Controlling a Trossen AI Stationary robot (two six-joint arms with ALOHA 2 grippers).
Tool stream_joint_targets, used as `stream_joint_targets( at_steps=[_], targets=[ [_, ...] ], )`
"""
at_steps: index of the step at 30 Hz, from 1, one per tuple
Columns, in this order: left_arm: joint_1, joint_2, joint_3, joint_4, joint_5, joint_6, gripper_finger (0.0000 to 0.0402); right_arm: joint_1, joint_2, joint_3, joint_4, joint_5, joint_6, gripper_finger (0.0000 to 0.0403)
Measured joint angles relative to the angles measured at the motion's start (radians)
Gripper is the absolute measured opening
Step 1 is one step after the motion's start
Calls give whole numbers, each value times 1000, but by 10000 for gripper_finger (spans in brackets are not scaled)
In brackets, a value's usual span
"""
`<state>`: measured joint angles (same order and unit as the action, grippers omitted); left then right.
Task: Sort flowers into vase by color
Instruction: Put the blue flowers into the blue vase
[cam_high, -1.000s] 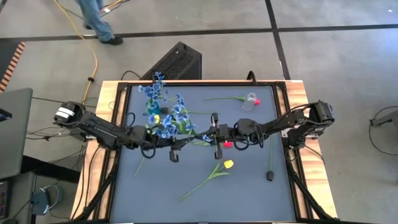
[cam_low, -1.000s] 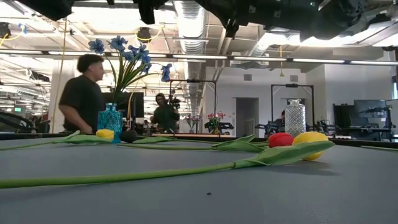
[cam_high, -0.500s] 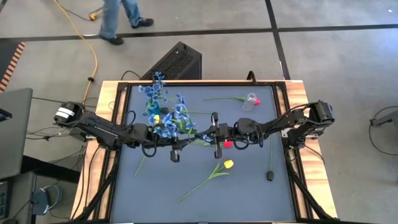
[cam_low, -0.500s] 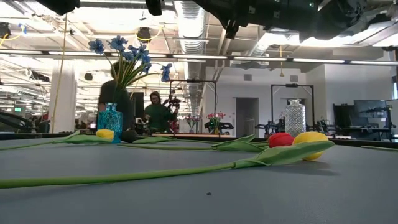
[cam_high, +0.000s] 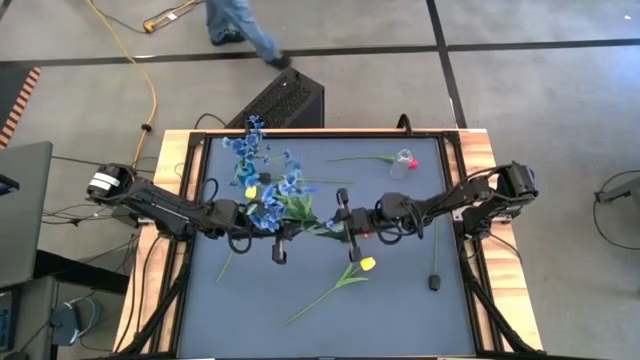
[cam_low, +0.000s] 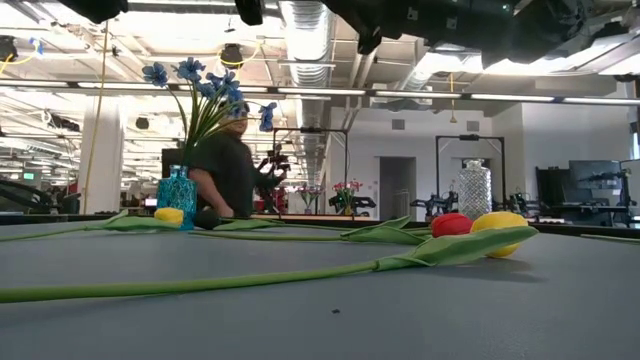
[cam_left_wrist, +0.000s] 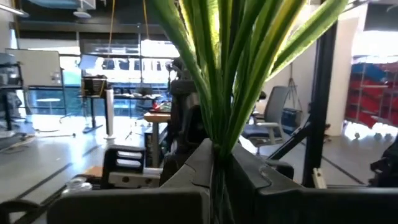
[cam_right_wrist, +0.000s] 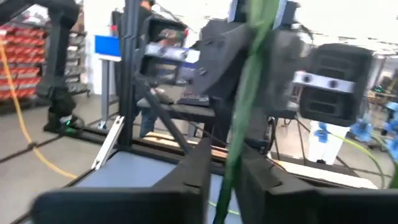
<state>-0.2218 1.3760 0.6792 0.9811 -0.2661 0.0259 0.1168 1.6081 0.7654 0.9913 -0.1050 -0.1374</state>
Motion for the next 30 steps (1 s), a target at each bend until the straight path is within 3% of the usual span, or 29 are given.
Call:
stream_joint_targets(
  at_steps=[4,7,11,17,20,30],
  targets=[
    [1,-29,0,-40,-5,-25,3,8,-1,0,-5,9,-14,167],
    [1,-112,1,-167,-28,-19,2,4,-33,0,-97,28,-5,223],
    [1,-282,63,-528,-103,-32,2,-10,-108,0,-299,28,10,270],
    [-8,-463,264,-1155,-108,-148,1,-19,-188,0,-526,27,64,281],
    [-37,-514,321,-1298,-245,-146,1,-19,-190,0,-565,27,81,282],
    [22,-657,396,-1417,-670,-109,0,-19,-181,0,-629,24,85,282]
  ],
)
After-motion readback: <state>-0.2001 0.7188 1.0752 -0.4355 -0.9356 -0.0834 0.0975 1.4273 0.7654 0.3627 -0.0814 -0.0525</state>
